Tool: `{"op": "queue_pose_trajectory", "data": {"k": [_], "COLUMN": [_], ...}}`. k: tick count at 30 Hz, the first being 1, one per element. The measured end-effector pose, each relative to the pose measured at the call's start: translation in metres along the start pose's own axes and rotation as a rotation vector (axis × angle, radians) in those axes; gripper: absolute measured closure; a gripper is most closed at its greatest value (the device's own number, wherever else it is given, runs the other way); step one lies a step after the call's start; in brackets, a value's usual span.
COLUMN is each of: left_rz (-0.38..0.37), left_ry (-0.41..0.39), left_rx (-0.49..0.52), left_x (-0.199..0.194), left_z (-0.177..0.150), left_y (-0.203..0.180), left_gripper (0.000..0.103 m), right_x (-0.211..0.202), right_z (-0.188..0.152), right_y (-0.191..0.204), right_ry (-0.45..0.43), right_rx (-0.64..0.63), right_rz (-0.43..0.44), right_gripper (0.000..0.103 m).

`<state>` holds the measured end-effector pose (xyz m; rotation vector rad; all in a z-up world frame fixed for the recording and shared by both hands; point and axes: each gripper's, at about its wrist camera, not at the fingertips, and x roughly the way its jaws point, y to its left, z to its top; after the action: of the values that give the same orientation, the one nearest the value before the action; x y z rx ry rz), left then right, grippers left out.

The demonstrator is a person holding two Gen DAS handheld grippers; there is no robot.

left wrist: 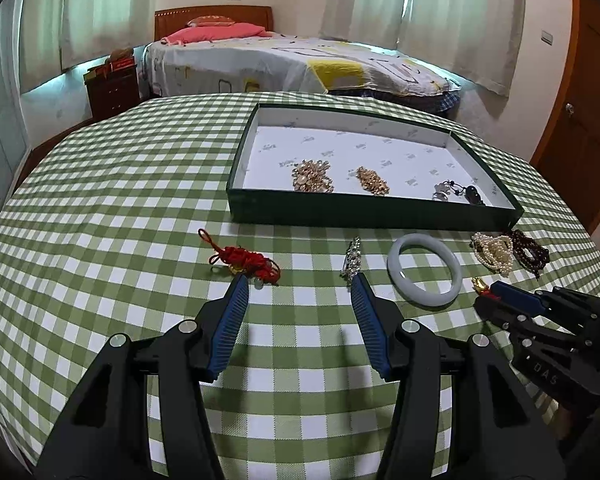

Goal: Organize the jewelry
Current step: 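Close the right tool on the red tassel charm with gold cap, then close the left tool on the red knotted tassel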

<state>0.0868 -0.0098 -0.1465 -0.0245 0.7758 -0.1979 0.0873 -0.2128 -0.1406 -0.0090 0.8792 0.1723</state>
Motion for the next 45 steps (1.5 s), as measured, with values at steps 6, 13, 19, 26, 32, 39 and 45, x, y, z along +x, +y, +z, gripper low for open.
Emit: {"op": "queue_pose_trajectory", "data": {"k": [6,13,19,26,32,39,45], "left_rz": [0.008,0.027,0.049,0.054,0.032,0.036,0.045], "left_ry": [0.015,0.02,0.025,0.03,0.047,0.033,0.016], "left_rx": [-0.02,-0.04,-0.061,-0.077,-0.076,-0.053,-0.021], "left_x": [0.005,0.011,0.02,0.033,0.039,0.038,0.032], "left_z": [0.0,0.006,0.013,0.023,0.02,0.019,0.017], "left_y": [0.004,0.011,0.022,0.029,0.03,0.027,0.021], "left_gripper": [0.051,0.051,0.051,0.052,0.078,0.089,0.091], "right_x": [-0.001,-0.004,-0.005,-0.002,0.0,0.002,0.001], "right_z": [-0.001,0.002,0.005,0.006,0.007,0.006,0.006], "right_y": [0.002,-0.004,-0.008,-0.011,-0.014,-0.016,-0.016], "right_ry": [-0.007,-0.029,-0.04,-0.033,-0.027,-0.025,-0.028], "right_rx": [-0.022,-0.008,0.002,0.016,0.025,0.028,0.026], "right_rz": [-0.006,-0.009,-0.007,0.001,0.002,0.002,0.001], "right_gripper": [0.092,0.093,0.093,0.093,0.093,0.093,0.093]}}
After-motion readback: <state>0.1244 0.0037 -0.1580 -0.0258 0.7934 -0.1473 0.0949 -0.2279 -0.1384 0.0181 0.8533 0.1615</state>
